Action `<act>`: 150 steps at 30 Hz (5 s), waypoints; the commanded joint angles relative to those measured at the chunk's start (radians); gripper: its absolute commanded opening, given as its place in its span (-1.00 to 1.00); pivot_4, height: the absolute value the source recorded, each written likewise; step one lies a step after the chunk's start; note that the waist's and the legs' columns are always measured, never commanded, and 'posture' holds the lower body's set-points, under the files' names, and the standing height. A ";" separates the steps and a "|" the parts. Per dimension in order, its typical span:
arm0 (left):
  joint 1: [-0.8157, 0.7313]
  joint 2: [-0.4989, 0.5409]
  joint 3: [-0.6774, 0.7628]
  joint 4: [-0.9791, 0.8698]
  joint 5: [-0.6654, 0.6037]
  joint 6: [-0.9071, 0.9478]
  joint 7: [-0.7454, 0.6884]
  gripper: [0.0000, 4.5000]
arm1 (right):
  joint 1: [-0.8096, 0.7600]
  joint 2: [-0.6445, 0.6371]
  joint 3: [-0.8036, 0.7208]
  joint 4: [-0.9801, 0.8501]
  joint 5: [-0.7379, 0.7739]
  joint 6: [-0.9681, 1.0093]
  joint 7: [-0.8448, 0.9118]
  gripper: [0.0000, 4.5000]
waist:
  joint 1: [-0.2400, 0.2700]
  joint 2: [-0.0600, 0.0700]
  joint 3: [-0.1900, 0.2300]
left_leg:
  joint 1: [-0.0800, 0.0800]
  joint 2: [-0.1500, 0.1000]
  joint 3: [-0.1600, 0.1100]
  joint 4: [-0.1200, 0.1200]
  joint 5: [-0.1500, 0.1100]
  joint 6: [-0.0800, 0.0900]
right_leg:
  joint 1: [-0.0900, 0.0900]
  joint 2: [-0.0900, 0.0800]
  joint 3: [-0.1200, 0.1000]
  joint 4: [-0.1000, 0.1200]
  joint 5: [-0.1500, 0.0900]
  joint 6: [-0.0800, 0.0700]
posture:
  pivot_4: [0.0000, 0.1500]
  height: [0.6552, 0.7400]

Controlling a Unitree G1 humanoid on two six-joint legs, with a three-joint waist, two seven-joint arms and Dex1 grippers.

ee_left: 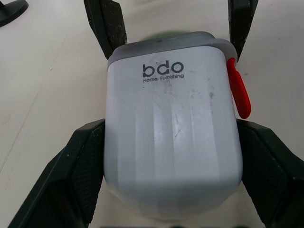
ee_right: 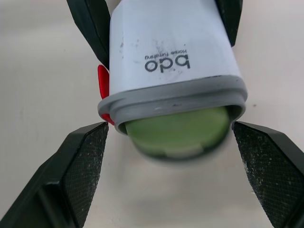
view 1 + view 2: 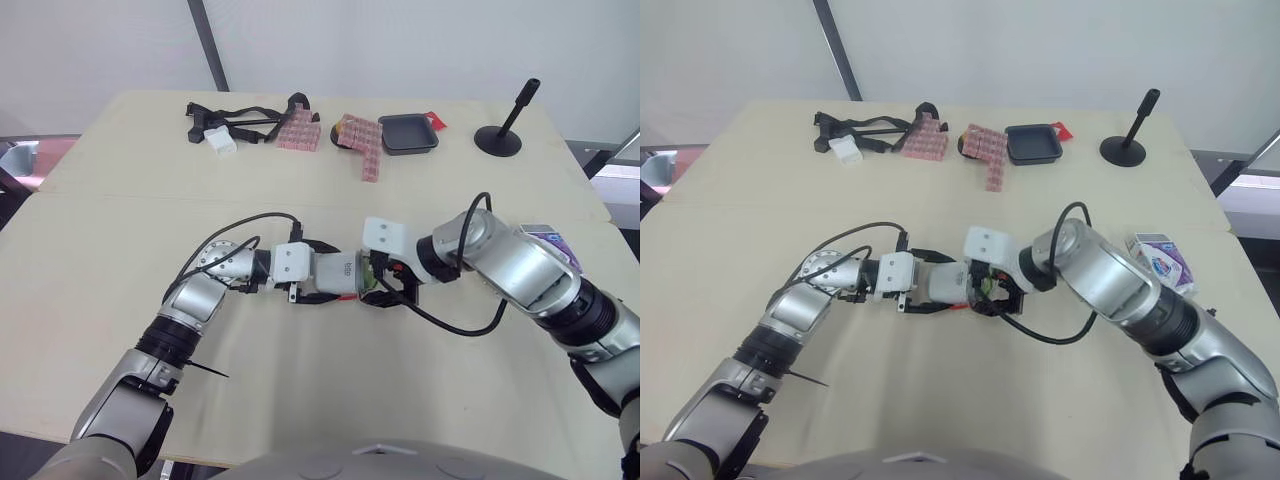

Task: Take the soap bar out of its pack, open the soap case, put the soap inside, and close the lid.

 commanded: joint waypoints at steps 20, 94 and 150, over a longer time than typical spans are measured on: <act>-0.029 0.009 0.013 -0.017 -0.018 -0.028 0.007 0.54 | 0.241 -0.176 -0.188 -0.045 -0.006 -0.303 0.011 -0.57 | 0.000 0.000 0.000 | -0.001 0.000 0.000 0.001 0.000 0.000 | 0.000 0.000 0.000 0.000 0.000 0.000 | 1.00 1.00; 0.010 -0.052 -0.012 -0.058 0.031 -0.260 0.180 0.54 | 0.514 0.291 -0.921 0.006 0.923 0.405 -0.553 0.99 | 0.010 0.002 0.000 | -0.001 -0.001 0.000 0.000 0.001 0.001 | 0.000 -0.002 -0.001 -0.004 0.000 0.000 | 1.00 1.00; 0.003 -0.051 -0.034 -0.063 0.044 -0.290 0.202 0.54 | 0.424 0.312 -0.777 0.153 0.958 0.299 -0.582 -0.05 | 0.007 0.003 0.000 | -0.002 -0.001 0.000 0.000 0.001 0.001 | 0.000 -0.002 -0.001 -0.003 0.000 0.000 | 1.00 1.00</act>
